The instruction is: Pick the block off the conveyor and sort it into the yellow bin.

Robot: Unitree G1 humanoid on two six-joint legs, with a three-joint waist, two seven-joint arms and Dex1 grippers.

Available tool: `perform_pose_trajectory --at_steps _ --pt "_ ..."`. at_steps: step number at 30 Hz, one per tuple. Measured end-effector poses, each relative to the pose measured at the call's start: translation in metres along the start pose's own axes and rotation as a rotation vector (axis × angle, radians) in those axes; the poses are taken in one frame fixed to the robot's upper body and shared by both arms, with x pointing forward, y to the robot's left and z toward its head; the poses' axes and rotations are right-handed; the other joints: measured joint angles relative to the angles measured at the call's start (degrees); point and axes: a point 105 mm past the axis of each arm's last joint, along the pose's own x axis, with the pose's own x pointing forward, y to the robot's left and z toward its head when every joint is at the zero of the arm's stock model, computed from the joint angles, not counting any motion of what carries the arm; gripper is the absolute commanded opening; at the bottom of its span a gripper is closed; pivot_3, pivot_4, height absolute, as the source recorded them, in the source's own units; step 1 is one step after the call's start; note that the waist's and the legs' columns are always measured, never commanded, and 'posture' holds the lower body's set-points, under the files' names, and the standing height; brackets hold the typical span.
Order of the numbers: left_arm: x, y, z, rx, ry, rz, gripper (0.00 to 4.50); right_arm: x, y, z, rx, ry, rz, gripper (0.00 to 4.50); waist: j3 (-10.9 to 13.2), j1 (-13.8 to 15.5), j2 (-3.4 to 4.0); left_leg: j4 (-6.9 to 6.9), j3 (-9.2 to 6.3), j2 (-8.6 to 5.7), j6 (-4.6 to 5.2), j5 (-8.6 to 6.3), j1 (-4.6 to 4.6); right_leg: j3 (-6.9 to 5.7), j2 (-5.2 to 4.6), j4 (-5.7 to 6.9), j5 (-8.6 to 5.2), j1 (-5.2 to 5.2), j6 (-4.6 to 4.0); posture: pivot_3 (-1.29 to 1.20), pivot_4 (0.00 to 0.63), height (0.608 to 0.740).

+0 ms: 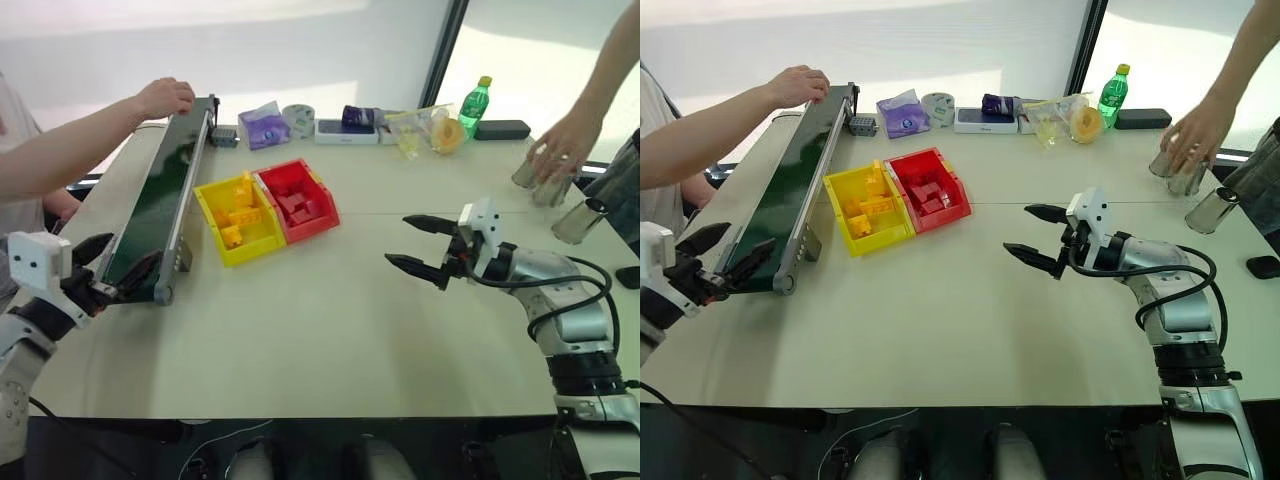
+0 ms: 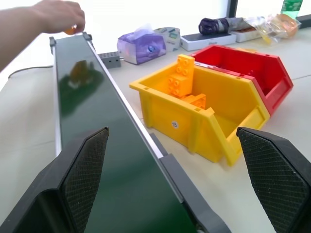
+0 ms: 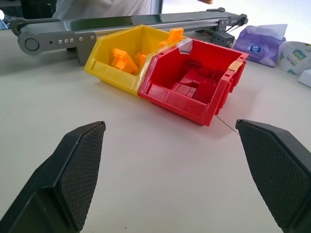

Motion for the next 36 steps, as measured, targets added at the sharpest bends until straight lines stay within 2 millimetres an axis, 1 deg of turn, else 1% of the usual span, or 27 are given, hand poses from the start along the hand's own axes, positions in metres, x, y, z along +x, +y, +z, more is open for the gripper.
perform_pose_trajectory --at_steps 20,24,29,32,36 --pt "-0.004 0.004 -0.005 -0.016 -0.003 0.044 4.45 0.0 -0.001 0.0 -0.014 -0.004 0.015 4.5 0.0 0.0 0.0 0.0 0.0 0.0 0.0 0.0 0.0 0.0 0.0 0.0 0.0 0.0 0.0 0.0 0.15 0.74" --pt "-0.005 0.004 -0.009 -0.031 -0.001 0.065 4.45 0.0 -0.001 0.0 -0.014 -0.004 0.015 4.5 0.0 0.0 0.0 0.0 0.0 0.0 0.0 0.0 0.0 0.0 0.0 0.0 0.0 0.0 0.0 0.0 0.15 0.74" --pt "-0.015 0.003 -0.011 -0.042 -0.02 0.103 4.45 0.001 -0.001 0.0 -0.015 -0.006 0.018 4.5 0.0 0.0 0.0 0.0 0.0 0.0 0.0 0.0 0.0 0.01 0.0 0.0 0.0 0.0 0.0 0.0 0.15 0.74" --pt "-0.016 0.002 -0.011 -0.038 -0.021 0.105 4.45 0.003 0.0 0.0 -0.013 -0.013 0.022 4.5 0.0 0.0 0.0 0.01 0.0 0.01 0.0 0.0 0.0 0.0 0.01 0.0 0.0 0.0 0.0 0.0 0.15 0.74" --pt "-0.018 0.005 -0.008 -0.029 -0.049 0.143 4.45 0.009 0.003 0.002 -0.015 -0.017 0.046 4.5 0.0 0.0 0.0 0.01 0.0 0.0 0.01 -0.01 0.0 0.01 0.0 0.0 0.0 0.0 0.0 0.0 0.15 0.74"
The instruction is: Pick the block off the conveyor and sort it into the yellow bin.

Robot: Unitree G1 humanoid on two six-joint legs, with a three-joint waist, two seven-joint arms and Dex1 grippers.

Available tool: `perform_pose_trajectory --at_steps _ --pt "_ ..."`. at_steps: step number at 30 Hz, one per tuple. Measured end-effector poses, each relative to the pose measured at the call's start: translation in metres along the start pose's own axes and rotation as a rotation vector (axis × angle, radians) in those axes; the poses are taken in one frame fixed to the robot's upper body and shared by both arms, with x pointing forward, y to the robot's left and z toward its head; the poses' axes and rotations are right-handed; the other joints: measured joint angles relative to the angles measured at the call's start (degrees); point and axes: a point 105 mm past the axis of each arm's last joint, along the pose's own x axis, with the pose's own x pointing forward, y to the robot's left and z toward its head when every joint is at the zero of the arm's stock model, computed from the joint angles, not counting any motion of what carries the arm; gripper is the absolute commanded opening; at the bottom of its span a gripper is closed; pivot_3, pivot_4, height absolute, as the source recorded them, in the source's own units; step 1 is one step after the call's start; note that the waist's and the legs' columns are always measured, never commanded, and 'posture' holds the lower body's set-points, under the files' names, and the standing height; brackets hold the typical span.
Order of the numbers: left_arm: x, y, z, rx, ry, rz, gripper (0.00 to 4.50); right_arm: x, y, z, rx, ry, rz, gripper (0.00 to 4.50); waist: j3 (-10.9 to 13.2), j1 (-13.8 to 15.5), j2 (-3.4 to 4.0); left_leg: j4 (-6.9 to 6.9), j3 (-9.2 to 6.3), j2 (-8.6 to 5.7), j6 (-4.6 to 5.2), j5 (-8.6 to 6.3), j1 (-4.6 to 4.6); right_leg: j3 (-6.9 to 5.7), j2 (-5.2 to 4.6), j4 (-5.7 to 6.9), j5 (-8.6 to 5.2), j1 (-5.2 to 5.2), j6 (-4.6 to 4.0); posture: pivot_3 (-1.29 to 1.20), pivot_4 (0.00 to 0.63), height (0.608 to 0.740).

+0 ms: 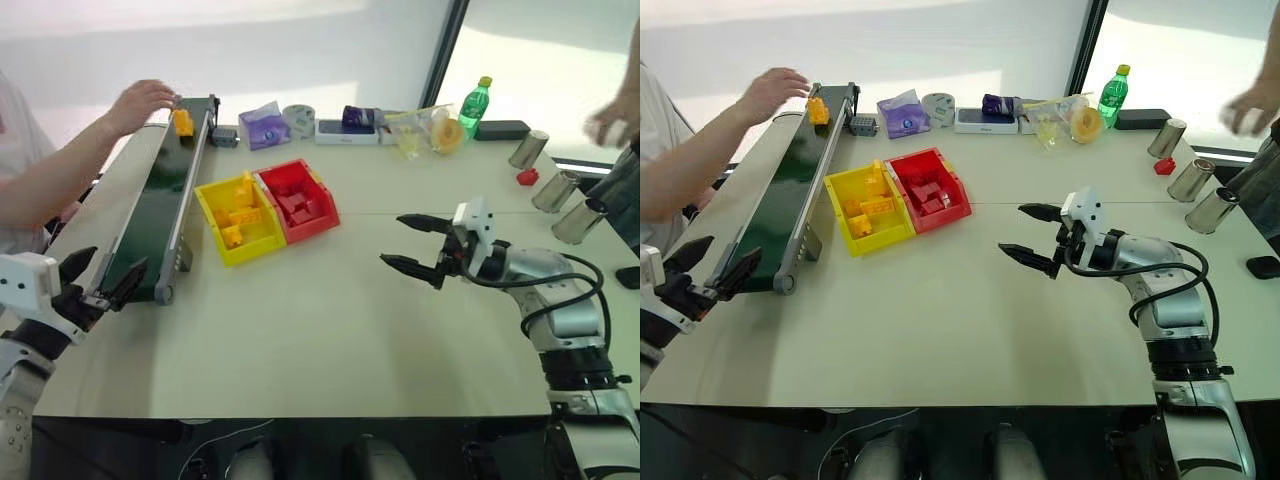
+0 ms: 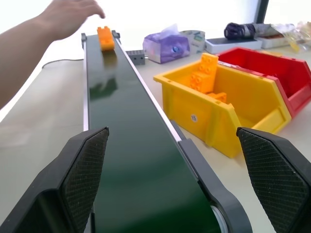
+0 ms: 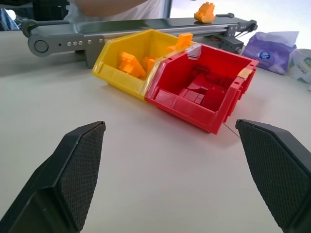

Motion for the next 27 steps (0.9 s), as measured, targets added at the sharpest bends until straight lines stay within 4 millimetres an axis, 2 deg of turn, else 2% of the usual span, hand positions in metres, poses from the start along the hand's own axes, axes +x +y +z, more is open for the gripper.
perform_pose_trajectory --at_steps 5,12,17,27 --pt "-0.016 0.015 0.0 0.01 -0.055 0.193 4.45 0.0 0.0 0.001 0.004 -0.002 0.001 4.5 0.0 0.0 0.0 0.0 0.0 0.0 0.01 -0.01 0.0 0.01 0.0 -0.01 0.0 0.01 0.0 0.0 0.15 0.74" --pt "-0.037 0.006 -0.025 -0.052 -0.005 0.303 4.45 0.007 0.006 0.012 0.022 -0.035 0.021 4.5 0.0 0.1 -0.02 0.01 -0.03 0.0 0.17 -0.1 0.0 0.01 0.01 -0.01 0.0 0.03 0.0 0.0 0.15 0.74" --pt "-0.037 0.007 -0.022 -0.038 -0.016 0.313 4.45 0.01 0.015 0.017 0.041 -0.064 0.075 4.5 0.0 0.2 -0.04 0.04 -0.04 -0.01 0.25 -0.14 0.0 0.0 0.0 -0.01 0.0 0.05 -0.01 0.0 0.15 0.74" --pt "-0.028 0.002 -0.019 -0.029 -0.028 0.277 4.45 0.01 0.024 0.004 0.071 -0.049 0.097 4.5 0.0 0.0 -0.03 0.04 -0.04 0.0 0.24 -0.14 0.0 0.0 0.02 -0.01 0.0 0.05 -0.01 0.0 0.15 0.74"
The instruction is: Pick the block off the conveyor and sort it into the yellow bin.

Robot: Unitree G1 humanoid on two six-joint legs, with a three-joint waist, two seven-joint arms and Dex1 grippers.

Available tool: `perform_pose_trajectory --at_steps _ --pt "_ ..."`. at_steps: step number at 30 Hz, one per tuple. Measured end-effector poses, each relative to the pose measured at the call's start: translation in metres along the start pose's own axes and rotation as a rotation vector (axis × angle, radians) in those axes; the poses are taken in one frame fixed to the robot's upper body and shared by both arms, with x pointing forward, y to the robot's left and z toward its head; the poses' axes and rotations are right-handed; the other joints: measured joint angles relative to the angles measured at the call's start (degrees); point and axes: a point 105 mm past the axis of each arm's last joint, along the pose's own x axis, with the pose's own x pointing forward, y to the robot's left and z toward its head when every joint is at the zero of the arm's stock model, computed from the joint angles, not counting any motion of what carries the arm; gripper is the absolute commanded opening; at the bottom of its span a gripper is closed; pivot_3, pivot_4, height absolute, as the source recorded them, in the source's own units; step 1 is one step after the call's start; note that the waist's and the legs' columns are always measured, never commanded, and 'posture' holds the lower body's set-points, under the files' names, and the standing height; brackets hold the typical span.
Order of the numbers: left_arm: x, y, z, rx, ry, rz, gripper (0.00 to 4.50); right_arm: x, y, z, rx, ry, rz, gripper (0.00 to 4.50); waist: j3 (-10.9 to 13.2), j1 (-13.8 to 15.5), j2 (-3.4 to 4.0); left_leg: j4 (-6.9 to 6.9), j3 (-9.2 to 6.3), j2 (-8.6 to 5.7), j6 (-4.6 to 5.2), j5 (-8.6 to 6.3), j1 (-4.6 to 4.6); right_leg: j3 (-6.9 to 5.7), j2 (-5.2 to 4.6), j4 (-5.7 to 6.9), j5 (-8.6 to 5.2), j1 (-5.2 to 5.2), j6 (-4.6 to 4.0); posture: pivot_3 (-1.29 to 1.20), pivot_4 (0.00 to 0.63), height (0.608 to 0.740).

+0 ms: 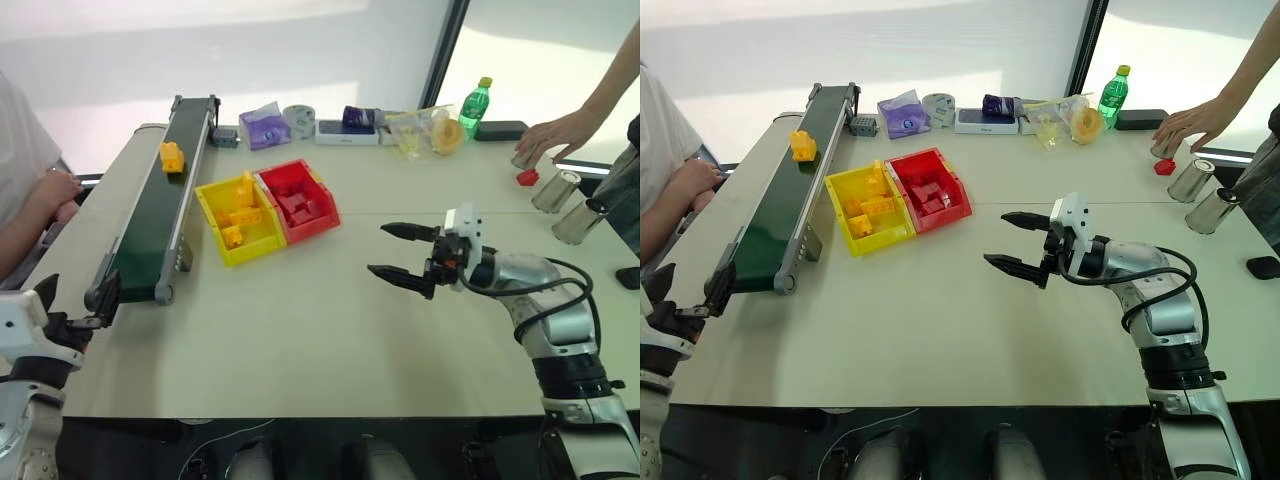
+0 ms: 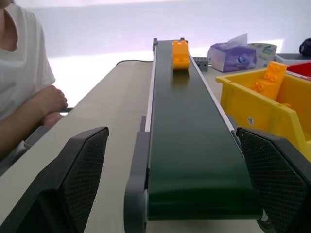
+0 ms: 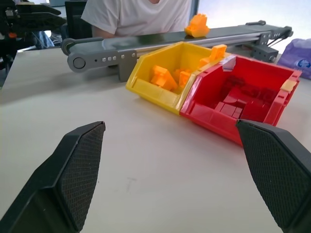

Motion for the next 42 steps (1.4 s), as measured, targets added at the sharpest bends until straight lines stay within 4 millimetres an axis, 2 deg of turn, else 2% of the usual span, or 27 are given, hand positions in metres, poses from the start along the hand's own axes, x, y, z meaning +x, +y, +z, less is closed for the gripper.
perform_pose_trajectory --at_steps 9,16,24,28,32,37,41,42 --pt "0.004 -0.003 0.0 -0.009 -0.002 0.001 4.45 0.0 0.001 0.001 -0.024 -0.007 0.01 4.5 0.0 0.1 0.0 0.0 0.0 0.0 0.0 0.0 0.0 0.0 0.0 0.0 0.0 0.0 0.0 0.0 0.15 0.74" --pt "0.019 -0.011 0.005 -0.017 -0.01 -0.02 4.45 -0.001 0.0 -0.001 -0.032 -0.012 0.013 4.5 0.0 0.0 0.0 0.0 0.0 0.0 -0.07 0.04 0.0 0.0 0.02 0.0 0.0 0.01 0.01 0.0 0.15 0.74" --pt "0.057 -0.021 0.013 0.024 0.054 -0.03 4.45 -0.001 0.001 -0.002 -0.039 -0.017 0.012 4.5 0.0 0.2 0.0 0.0 -0.01 -0.01 -0.23 0.13 0.01 0.0 0.04 0.0 0.01 0.03 0.01 0.0 0.15 0.74" --pt "0.069 -0.024 0.006 0.021 0.138 -0.046 4.45 -0.001 0.002 -0.004 -0.033 -0.014 0.009 4.5 0.0 0.1 0.0 -0.02 0.0 0.01 -0.24 0.14 0.0 0.0 0.07 0.0 0.01 0.01 0.01 0.0 0.15 0.74" --pt "0.08 -0.021 0.007 0.007 0.153 -0.037 4.45 -0.002 0.001 -0.005 -0.03 -0.011 0.001 4.5 0.0 0.1 0.0 -0.01 0.0 0.0 -0.25 0.14 0.0 0.0 0.06 0.0 0.01 0.01 0.02 0.0 0.15 0.74" --pt "0.086 -0.03 -0.004 0.008 0.204 -0.063 4.45 -0.002 0.002 -0.006 -0.024 -0.007 -0.005 4.5 0.0 0.2 0.0 0.0 0.0 0.0 -0.25 0.15 0.0 0.0 0.05 0.0 0.01 0.01 0.02 0.0 0.15 0.74" --pt "0.087 -0.027 -0.011 -0.004 0.235 -0.037 4.45 -0.002 0.003 -0.005 -0.027 -0.005 -0.009 4.5 0.0 0.2 0.0 -0.01 0.01 0.0 -0.25 0.15 0.0 0.0 0.04 0.0 0.01 0.01 0.02 0.0 0.15 0.74" --pt "0.087 -0.028 -0.013 -0.012 0.24 -0.036 4.22 -0.003 0.003 -0.006 -0.024 -0.003 -0.012 4.5 0.0 0.2 0.0 -0.01 0.0 0.0 -0.25 0.15 0.0 0.0 0.04 0.0 0.01 0.01 0.02 0.0 0.15 0.74"
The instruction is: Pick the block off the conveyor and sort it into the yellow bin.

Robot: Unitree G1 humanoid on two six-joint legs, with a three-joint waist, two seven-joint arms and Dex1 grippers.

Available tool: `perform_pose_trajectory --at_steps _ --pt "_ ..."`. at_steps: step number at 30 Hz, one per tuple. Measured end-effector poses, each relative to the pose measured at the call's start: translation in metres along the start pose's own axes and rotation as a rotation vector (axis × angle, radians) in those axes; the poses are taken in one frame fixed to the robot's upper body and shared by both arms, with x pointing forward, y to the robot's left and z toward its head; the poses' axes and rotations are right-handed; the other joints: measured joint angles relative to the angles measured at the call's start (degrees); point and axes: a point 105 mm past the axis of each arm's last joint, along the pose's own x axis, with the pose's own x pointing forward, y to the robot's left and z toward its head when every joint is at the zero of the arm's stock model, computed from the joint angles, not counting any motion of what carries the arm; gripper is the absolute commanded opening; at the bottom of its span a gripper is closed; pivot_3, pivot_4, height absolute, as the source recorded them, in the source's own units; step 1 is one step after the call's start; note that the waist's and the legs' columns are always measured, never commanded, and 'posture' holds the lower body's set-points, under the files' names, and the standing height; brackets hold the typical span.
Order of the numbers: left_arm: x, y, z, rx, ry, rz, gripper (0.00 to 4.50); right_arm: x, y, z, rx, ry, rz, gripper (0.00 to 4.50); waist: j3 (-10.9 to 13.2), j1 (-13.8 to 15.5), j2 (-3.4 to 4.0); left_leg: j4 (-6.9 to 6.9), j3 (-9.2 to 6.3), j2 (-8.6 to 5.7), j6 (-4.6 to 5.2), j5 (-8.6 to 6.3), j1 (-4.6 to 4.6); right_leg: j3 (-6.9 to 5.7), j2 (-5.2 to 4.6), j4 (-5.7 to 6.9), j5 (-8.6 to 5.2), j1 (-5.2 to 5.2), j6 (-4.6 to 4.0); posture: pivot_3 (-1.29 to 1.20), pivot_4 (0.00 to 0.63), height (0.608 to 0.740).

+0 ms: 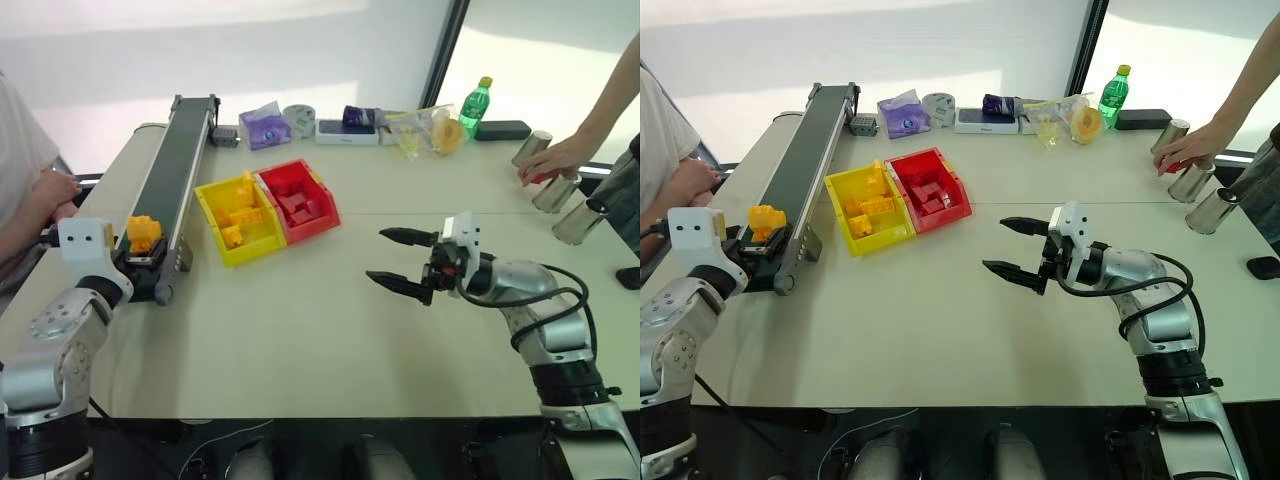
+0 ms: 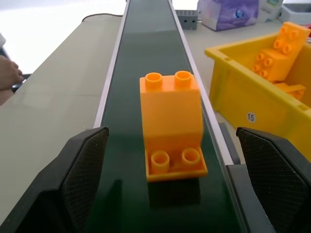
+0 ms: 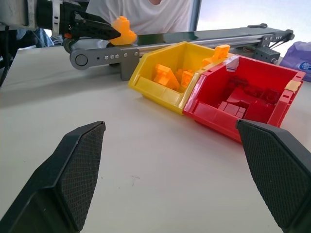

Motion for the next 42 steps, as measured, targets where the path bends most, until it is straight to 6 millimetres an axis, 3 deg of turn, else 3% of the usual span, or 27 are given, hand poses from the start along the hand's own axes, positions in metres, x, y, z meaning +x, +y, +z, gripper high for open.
perform_pose_trajectory --at_steps 2,6,7,14,18,20,22,25,32,33,37,42 --pt "0.0 -0.001 -0.002 -0.005 0.009 -0.007 3.61 0.0 0.0 0.0 0.004 0.003 -0.004 4.5 0.0 0.0 0.0 0.0 0.0 0.0 0.0 0.0 0.0 0.0 0.0 0.0 0.0 0.0 0.0 0.0 0.15 0.74" --pt "0.0 -0.004 -0.005 -0.017 0.022 -0.016 1.48 0.0 -0.001 -0.001 0.006 0.005 -0.01 4.5 0.0 0.0 0.0 0.0 0.0 0.0 0.0 0.0 0.0 0.0 0.0 0.0 0.0 0.0 0.0 0.0 0.15 0.74" --pt "0.0 -0.004 -0.006 -0.02 0.022 -0.019 1.35 0.0 -0.001 -0.001 0.005 0.005 -0.011 4.5 0.0 0.1 0.0 0.01 0.0 0.0 0.0 0.0 0.0 0.0 0.0 0.0 0.0 0.0 0.0 0.0 0.15 0.74" --pt "-0.002 -0.011 0.002 -0.042 -0.01 -0.029 1.37 0.0 -0.002 0.0 0.004 0.004 -0.017 4.5 0.0 0.1 0.0 0.02 -0.01 0.0 0.0 0.0 -0.01 0.0 -0.01 0.0 0.0 0.01 0.0 0.0 0.15 0.74" --pt "0.005 -0.027 0.038 -0.055 -0.115 -0.06 1.37 0.0 -0.003 0.0 0.003 0.004 -0.02 4.5 0.0 0.4 0.0 0.06 -0.04 -0.03 0.0 0.0 0.0 -0.02 -0.01 0.0 0.01 0.08 0.02 0.0 0.15 0.74" --pt "0.014 -0.046 0.061 -0.081 -0.18 -0.098 1.37 0.001 -0.004 0.002 -0.004 0.0 -0.018 4.5 0.0 0.4 -0.01 0.1 -0.06 -0.09 0.01 0.0 0.0 -0.03 0.02 0.0 0.01 0.12 0.03 0.0 0.15 0.74" --pt "0.023 -0.063 0.069 -0.087 -0.194 -0.138 1.37 0.001 -0.004 0.004 -0.01 -0.004 -0.02 4.5 0.0 0.2 -0.01 0.08 -0.05 -0.14 0.02 -0.01 0.04 -0.02 0.02 0.0 0.01 0.15 0.03 0.0 0.15 0.74" --pt "0.051 -0.085 0.06 -0.123 -0.138 -0.155 1.37 0.002 -0.005 0.004 -0.01 -0.006 -0.023 4.5 0.0 0.2 0.0 0.09 -0.05 -0.21 0.01 0.0 0.04 -0.03 0.07 0.0 0.01 0.14 0.04 0.0 0.15 0.74" --pt "0.097 -0.113 0.04 -0.134 -0.078 -0.177 1.37 0.002 -0.005 0.004 -0.011 -0.007 -0.037 4.5 0.0 0.1 0.0 0.08 0.02 -0.2 -0.01 0.01 0.02 -0.04 0.09 0.0 0.01 0.07 0.05 0.0 0.15 0.74" --pt "0.101 -0.115 0.036 -0.145 -0.073 -0.184 2.42 0.0 -0.005 0.004 -0.01 -0.006 -0.044 4.5 0.0 0.1 0.0 0.07 0.03 -0.2 -0.01 0.01 0.01 -0.04 0.08 0.0 0.01 0.06 0.05 0.0 0.15 0.74" --pt "0.105 -0.12 0.03 -0.167 -0.07 -0.207 4.34 -0.001 -0.004 0.004 -0.009 -0.003 -0.057 4.5 0.0 0.0 -0.01 0.05 0.05 -0.19 -0.02 0.02 -0.05 -0.03 0.1 0.0 0.0 -0.05 0.05 0.0 0.15 0.74" --pt "0.102 -0.117 0.044 -0.175 -0.129 -0.223 4.47 -0.001 -0.003 0.007 -0.016 -0.005 -0.061 4.5 0.0 0.1 -0.01 0.07 0.05 -0.19 -0.02 0.02 -0.05 -0.03 0.09 0.01 0.01 -0.04 0.06 0.0 0.15 0.74"
